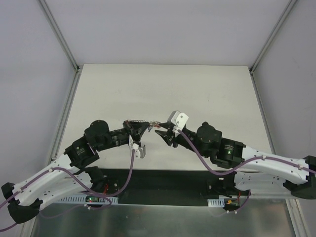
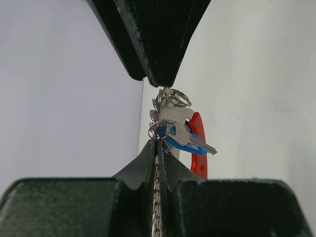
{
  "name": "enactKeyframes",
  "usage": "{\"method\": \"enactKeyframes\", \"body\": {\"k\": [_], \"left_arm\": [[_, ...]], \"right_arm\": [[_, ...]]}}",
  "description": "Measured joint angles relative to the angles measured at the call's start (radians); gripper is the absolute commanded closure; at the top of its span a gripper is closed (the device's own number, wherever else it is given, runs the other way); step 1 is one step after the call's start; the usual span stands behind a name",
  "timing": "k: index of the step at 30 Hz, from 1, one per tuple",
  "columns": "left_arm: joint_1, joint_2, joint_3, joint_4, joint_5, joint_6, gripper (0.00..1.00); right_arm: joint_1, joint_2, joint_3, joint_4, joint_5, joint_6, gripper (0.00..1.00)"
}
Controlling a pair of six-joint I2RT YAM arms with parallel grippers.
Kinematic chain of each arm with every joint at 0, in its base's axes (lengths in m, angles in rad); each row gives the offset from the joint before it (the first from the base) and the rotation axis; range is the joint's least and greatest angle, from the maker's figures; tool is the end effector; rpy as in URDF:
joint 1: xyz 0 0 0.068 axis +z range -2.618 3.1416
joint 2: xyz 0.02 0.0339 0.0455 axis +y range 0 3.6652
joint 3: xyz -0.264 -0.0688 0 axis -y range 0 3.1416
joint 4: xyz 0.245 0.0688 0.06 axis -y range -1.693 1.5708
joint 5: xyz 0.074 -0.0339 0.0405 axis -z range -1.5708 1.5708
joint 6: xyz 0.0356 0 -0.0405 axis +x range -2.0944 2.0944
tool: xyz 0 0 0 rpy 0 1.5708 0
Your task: Remove the keys from the keyring
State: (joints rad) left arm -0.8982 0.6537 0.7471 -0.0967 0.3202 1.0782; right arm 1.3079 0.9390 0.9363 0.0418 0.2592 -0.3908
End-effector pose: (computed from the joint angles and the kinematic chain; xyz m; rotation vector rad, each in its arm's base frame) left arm 0.0888 -0.1294 0.3563 1.4362 0.6466 -0.1108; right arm 0.0654 0.2077 0.3901 -1.0203 1.1759 0.5298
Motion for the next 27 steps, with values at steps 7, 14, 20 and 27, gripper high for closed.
{"method": "enactKeyframes", "body": {"k": [7, 14, 20, 27], "left_arm": [[0.000, -0.008, -0.052, 0.029, -0.038, 0.011, 1.00], [-0.005, -0.026, -0.059, 0.089, -0.039, 0.005, 1.00], [-0.006, -0.041, -0.073, 0.135, -0.039, 0.003, 1.00], [-0.005, -0.040, -0.079, 0.161, -0.040, 0.004, 1.00]], "right_arm": [[0.002, 0.092, -0.012, 0.098, 0.018, -0.032, 0.68], [0.003, 0.154, -0.026, 0.163, 0.051, -0.060, 0.61], [0.006, 0.154, -0.066, 0.229, 0.077, -0.096, 0.63], [0.006, 0.162, -0.068, 0.272, 0.091, -0.129, 0.64]]}}
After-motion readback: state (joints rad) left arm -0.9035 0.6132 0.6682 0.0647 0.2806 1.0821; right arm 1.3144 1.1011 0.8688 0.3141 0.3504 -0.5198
